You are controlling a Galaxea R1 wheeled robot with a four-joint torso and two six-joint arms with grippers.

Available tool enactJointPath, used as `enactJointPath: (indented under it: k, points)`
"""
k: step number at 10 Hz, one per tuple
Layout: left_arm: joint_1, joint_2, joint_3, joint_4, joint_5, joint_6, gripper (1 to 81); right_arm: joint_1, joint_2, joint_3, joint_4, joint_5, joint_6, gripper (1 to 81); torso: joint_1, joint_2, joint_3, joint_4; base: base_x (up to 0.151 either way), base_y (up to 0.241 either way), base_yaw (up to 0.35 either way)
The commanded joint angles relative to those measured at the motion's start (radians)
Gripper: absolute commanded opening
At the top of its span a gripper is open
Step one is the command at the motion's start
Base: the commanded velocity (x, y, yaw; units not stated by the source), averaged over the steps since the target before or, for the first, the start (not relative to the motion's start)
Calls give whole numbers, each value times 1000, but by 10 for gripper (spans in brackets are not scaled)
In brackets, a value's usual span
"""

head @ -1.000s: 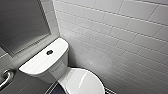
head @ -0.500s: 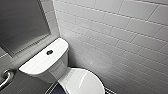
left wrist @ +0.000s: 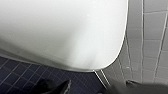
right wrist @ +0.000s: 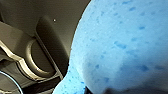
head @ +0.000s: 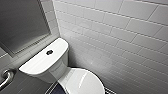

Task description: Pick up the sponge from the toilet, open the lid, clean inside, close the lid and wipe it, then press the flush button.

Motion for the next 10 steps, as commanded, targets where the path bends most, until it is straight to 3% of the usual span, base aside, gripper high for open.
enactJointPath:
  k: [1,10]
  points:
    - [-84,9,39,-15,15,-32,811,-33,-24,10,-7,-76,7,10,0,0,0,0,0,0,0]
    - [-103,1,19,-23,-44,-208,811,-28,-13,26,18,-69,10,10,0,0,0,0,0,0,0]
